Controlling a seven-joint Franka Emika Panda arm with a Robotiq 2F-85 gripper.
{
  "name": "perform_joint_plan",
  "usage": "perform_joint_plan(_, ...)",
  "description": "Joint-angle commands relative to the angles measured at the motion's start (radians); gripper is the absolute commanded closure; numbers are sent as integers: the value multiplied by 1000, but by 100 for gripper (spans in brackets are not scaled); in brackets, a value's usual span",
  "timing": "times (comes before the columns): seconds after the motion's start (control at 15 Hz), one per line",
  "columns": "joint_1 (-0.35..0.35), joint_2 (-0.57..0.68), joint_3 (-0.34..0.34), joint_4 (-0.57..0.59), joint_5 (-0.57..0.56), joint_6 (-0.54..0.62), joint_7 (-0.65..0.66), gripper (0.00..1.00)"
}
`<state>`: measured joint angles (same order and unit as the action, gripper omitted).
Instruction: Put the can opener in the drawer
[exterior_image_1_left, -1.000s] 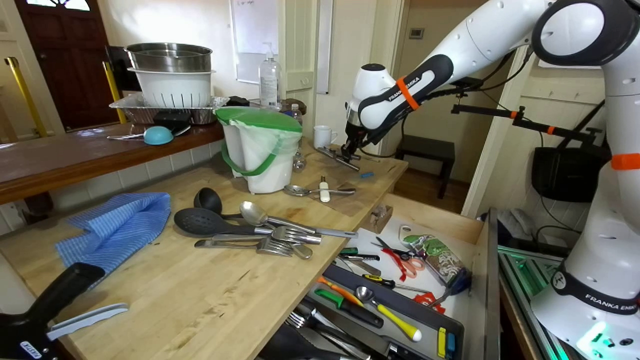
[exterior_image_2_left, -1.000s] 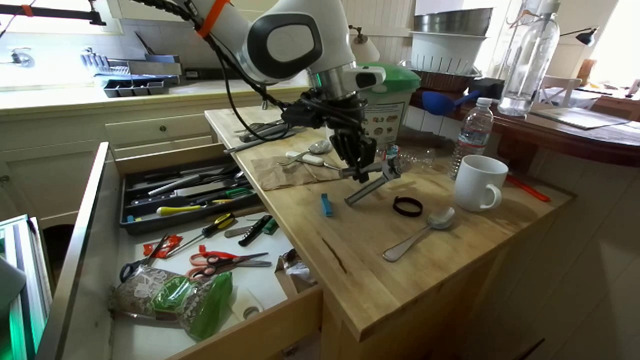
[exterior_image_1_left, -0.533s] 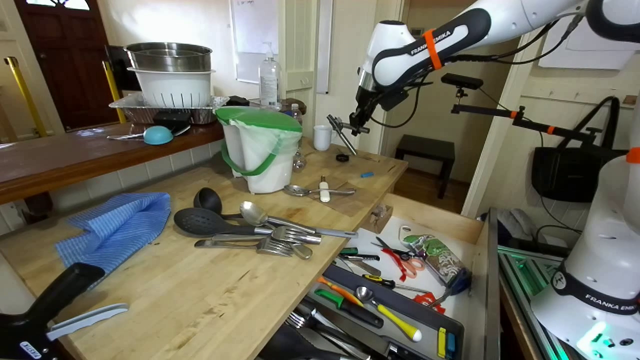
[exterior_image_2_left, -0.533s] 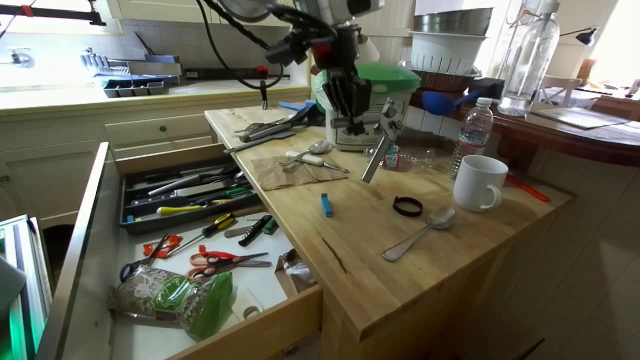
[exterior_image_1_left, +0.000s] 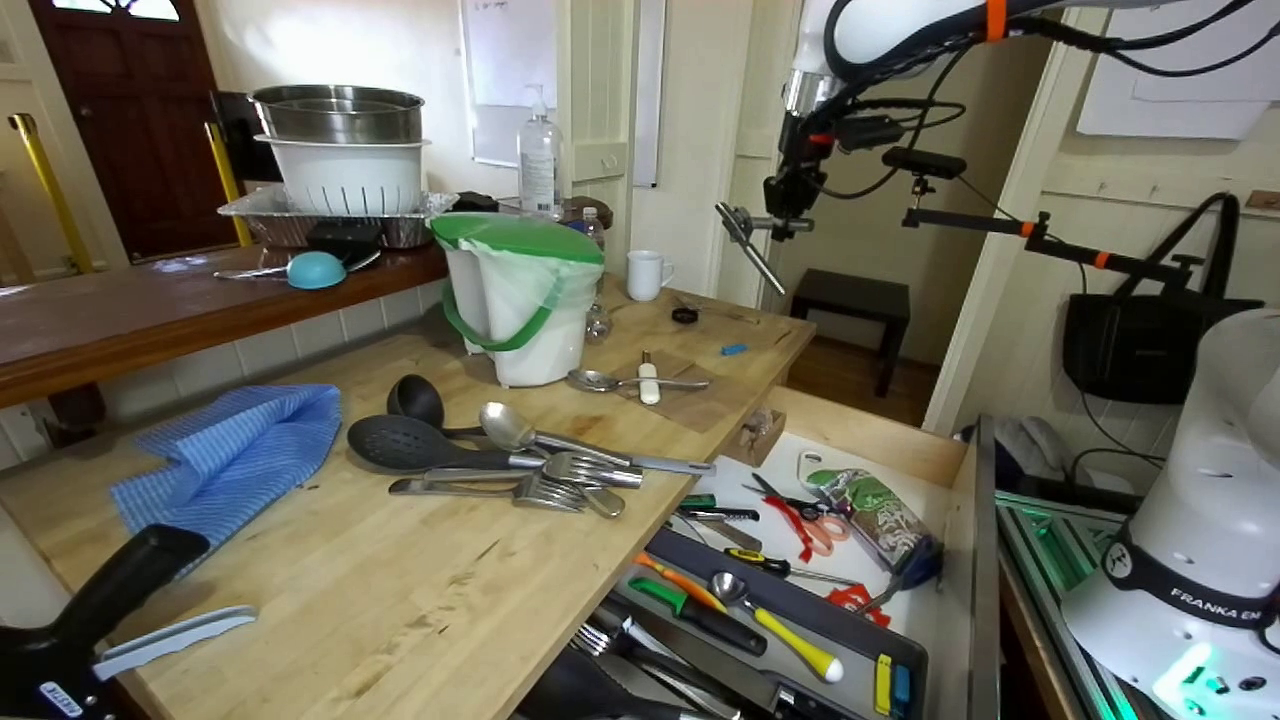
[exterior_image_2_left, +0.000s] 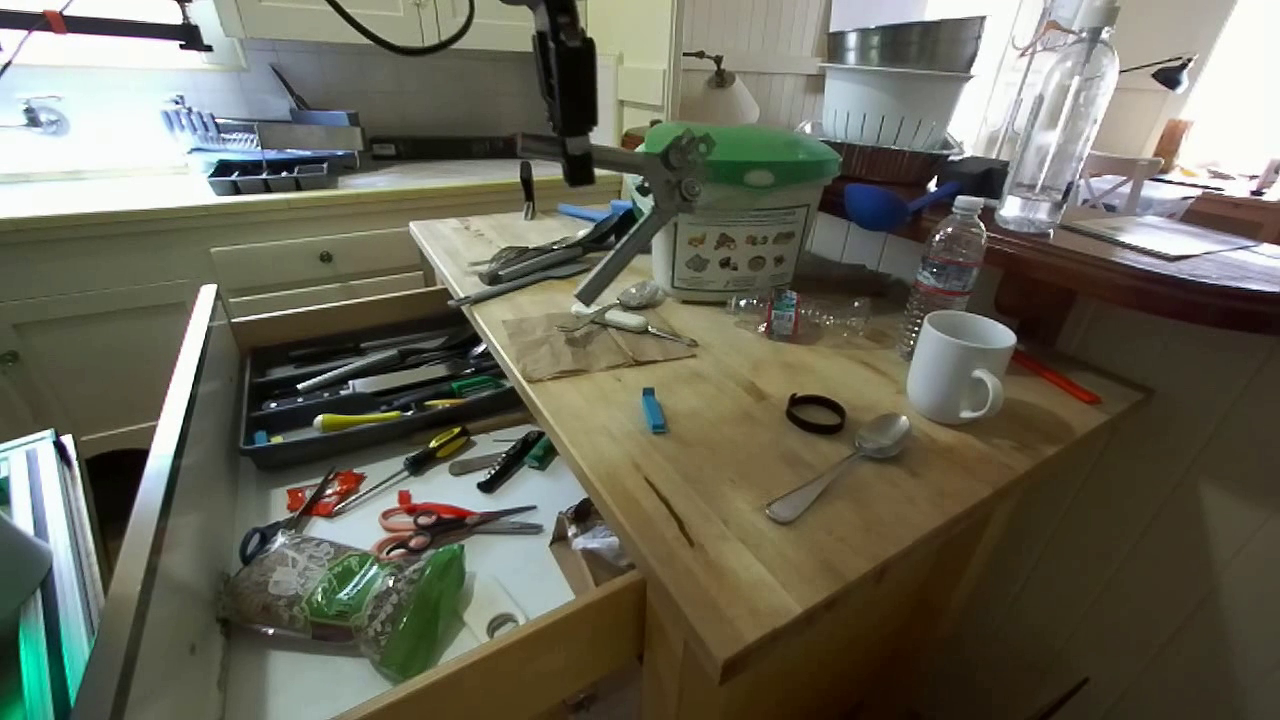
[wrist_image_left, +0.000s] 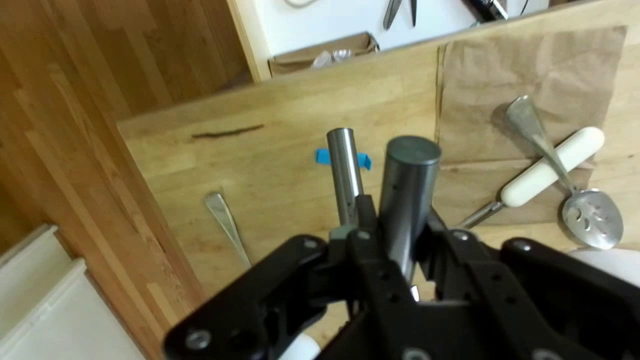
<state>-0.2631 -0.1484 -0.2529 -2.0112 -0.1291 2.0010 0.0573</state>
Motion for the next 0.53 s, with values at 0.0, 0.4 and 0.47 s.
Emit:
perform_joint_plan(0.0,5,-154,30,-103,-10,-131,95,94)
perform_joint_plan(0.4,76,-270,21,-176,188,-314,-118,94)
perform_joint_plan(0.47,83,-264,20,-173,210,-333,-132,94)
